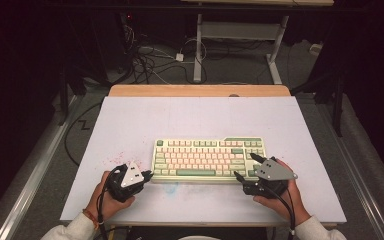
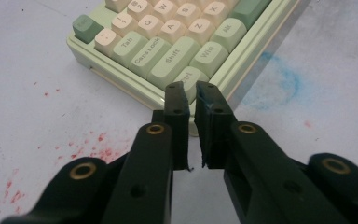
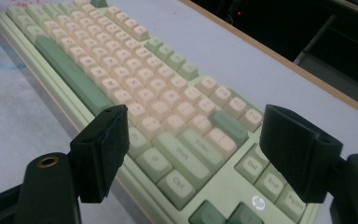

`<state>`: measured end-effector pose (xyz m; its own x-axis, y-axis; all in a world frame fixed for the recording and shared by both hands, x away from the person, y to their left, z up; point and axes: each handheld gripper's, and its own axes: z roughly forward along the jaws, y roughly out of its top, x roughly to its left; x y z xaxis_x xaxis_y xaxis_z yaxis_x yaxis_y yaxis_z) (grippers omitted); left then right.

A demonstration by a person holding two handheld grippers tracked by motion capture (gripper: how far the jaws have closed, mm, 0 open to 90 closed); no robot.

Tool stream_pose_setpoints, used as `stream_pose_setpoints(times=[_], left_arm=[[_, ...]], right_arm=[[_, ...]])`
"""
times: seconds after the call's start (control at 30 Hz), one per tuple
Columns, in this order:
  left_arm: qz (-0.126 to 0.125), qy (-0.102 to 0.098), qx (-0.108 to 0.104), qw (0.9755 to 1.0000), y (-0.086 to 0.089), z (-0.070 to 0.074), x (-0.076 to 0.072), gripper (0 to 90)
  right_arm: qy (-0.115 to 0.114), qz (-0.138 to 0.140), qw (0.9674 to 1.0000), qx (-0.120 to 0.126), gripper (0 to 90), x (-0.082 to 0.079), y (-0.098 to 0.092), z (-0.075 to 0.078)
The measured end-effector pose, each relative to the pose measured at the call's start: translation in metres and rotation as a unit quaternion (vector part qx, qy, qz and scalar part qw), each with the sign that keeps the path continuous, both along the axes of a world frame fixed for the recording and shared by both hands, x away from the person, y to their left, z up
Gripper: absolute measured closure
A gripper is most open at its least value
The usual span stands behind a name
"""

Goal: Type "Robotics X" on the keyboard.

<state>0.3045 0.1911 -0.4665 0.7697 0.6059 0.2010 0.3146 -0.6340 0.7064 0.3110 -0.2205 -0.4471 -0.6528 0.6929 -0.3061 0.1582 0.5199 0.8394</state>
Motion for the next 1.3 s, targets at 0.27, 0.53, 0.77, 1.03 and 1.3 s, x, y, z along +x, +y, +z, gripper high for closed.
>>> stream_pose_setpoints(times=[0.27, 0.53, 0.77, 1.03, 1.3], left_arm=[[-0.010, 0.007, -0.019, 0.9998, -0.004, 0.013, 0.003, 87.7], [-0.034, 0.022, -0.021, 0.9989, -0.018, 0.023, 0.015, 87.5], [-0.050, 0.025, -0.020, 0.9982, -0.038, 0.030, 0.029, 87.5], [-0.072, 0.032, -0.012, 0.9968, -0.066, 0.028, 0.047, 87.5], [-0.086, 0.047, 0.010, 0.9951, -0.088, 0.019, 0.061, 87.4]], right_arm=[[0.016, -0.007, 0.9996, -0.022, 23.6, -0.017, -0.010, -0.011], [0.016, -0.018, 0.9995, -0.018, 23.3, -0.024, -0.019, -0.011], [0.019, -0.017, 0.9994, -0.022, 23.3, -0.022, -0.018, -0.014], [0.022, -0.014, 0.9993, -0.029, 23.3, -0.021, -0.016, -0.015], [0.020, -0.014, 0.9990, -0.037, 23.6, -0.021, -0.016, -0.017]])
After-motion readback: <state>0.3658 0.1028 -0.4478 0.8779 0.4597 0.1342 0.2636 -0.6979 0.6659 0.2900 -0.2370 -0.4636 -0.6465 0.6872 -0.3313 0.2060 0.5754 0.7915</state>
